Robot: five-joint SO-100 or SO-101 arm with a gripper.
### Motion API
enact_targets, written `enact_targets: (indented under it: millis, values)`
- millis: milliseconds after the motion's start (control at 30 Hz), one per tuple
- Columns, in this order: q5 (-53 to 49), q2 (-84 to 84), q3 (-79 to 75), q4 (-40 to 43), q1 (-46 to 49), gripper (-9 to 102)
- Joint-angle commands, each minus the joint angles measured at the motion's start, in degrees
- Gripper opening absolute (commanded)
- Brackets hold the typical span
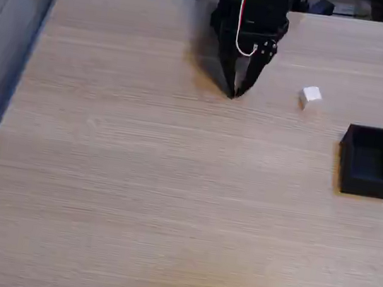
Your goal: Pick a white block and place it in the black box.
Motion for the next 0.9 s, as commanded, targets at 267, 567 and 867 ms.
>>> enact_targets:
  millis: [267, 567, 867]
  values:
    - [-1.41, 0.35, 0.88, 0.18, 1.76, 0]
    - [-1.85, 0.35, 0.88, 0.09, 2.55, 0]
    - [-2.02, 0.35, 0.88, 0.0, 2.46, 0]
